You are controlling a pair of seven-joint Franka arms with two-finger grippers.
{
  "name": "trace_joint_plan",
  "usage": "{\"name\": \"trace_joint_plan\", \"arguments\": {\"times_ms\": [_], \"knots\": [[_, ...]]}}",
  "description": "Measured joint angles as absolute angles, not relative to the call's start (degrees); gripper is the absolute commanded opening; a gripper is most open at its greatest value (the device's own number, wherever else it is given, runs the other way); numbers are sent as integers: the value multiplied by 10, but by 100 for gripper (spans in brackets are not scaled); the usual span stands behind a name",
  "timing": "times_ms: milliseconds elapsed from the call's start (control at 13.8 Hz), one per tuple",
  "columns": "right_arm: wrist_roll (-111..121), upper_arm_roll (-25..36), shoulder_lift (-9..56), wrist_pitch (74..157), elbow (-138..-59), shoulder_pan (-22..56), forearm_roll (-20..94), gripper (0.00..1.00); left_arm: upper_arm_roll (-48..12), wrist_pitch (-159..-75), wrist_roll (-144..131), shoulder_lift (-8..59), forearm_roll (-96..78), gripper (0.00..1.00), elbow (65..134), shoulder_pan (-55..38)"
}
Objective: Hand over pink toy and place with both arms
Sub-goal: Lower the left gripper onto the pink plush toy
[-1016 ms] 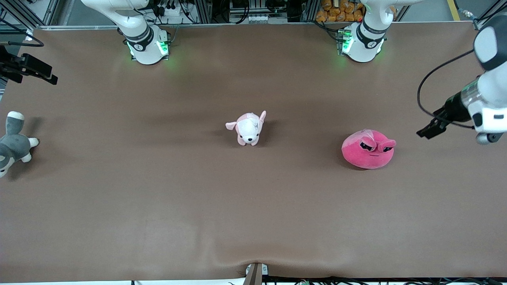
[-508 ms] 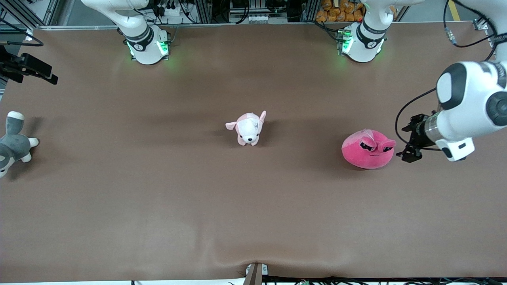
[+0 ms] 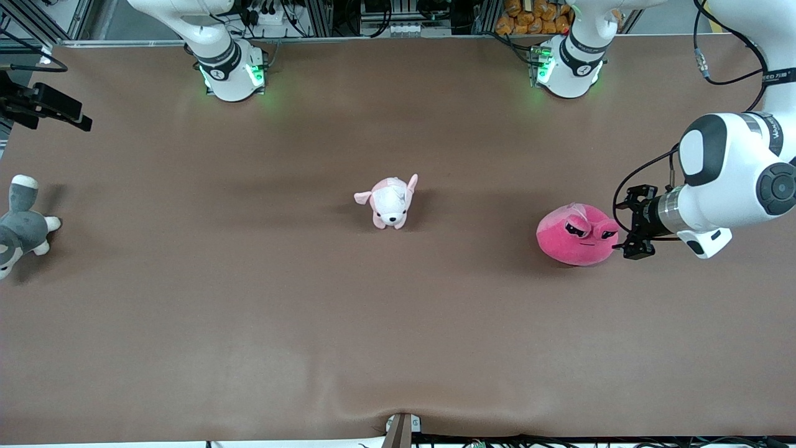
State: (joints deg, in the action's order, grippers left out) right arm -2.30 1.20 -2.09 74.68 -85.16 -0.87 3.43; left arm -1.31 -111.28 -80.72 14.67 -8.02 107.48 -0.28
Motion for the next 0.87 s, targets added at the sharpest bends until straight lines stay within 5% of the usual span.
{"name": "trace_joint_plan", "arguments": {"times_ms": [363, 726, 871], "knots": [[-23, 11, 11, 766, -852, 17, 35, 100, -13, -1121, -807, 176, -86, 94, 1078, 4], [38, 13, 13, 767, -852, 17, 35, 100, -14, -1133, -808, 193, -87, 31, 1080, 3], [62, 13, 12, 771, -851, 17, 35, 100, -14, -1133, -808, 195, -87, 20, 1080, 3]]}}
